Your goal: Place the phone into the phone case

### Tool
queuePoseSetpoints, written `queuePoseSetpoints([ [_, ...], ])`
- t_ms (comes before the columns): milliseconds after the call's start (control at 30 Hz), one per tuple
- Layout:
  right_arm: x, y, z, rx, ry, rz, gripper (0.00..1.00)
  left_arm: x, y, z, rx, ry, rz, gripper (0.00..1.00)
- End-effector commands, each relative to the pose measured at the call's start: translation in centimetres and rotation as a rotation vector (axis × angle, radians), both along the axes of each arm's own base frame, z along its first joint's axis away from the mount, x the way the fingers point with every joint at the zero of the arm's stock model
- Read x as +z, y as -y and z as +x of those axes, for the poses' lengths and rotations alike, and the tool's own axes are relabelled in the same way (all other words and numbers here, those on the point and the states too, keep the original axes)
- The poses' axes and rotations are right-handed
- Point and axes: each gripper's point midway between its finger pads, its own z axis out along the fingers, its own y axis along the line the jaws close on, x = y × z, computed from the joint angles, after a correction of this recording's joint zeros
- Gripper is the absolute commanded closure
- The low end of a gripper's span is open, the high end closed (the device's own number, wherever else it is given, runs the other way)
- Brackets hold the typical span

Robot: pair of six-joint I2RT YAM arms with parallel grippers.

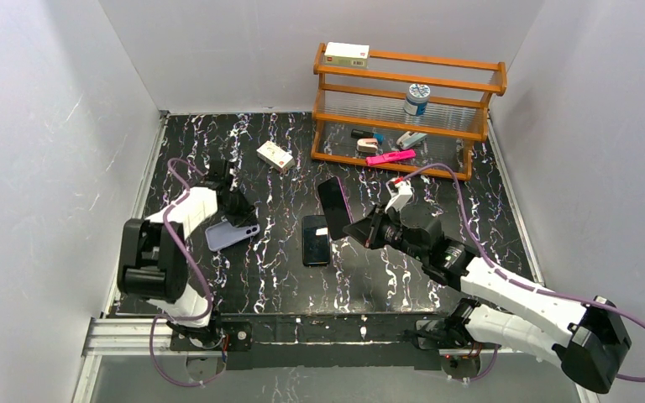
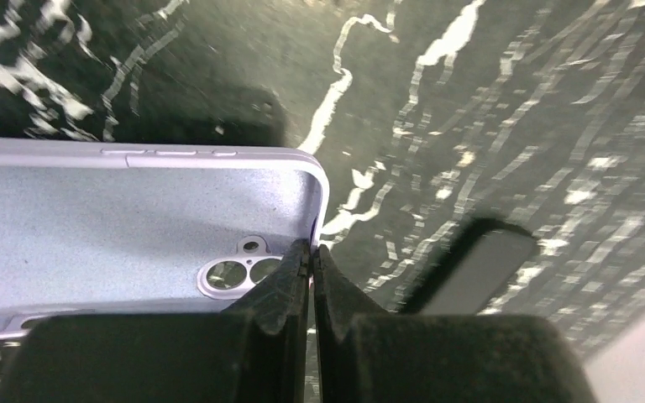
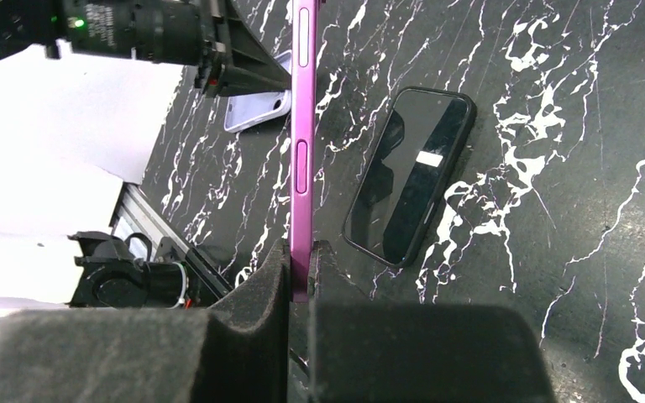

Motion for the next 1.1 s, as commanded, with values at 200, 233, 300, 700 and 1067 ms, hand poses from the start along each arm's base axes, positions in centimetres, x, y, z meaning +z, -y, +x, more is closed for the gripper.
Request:
queuePoseSetpoints([
  [200, 3.0, -1.2, 0.6, 0.007, 0.053, 0.099, 0.99, 5.8, 3.3, 2.7, 0.428, 0.183, -0.383, 1.00],
  [233, 3.0, -1.1, 0.6, 0.004, 0.051, 0.100, 0.99, 5.7, 3.1, 2.7, 0.465, 0.180, -0.387, 1.00],
  [300, 2.9, -1.1, 0.6, 0.001, 0.050, 0.100, 0.99, 5.5, 2.9, 2.6, 0.534, 0.170, -0.404, 1.00],
  [700, 2.3, -1.6, 0.6, 0.010, 0.019, 0.100, 0.99, 5.4, 3.6, 3.8, 0.785, 0.207, -0.549, 0.92],
  [1067, 2.3, -1.5, 0.7, 0.003, 0.016, 0.096, 0.99, 6.8, 3.6, 5.1, 0.375, 0.277, -0.278, 0.30],
])
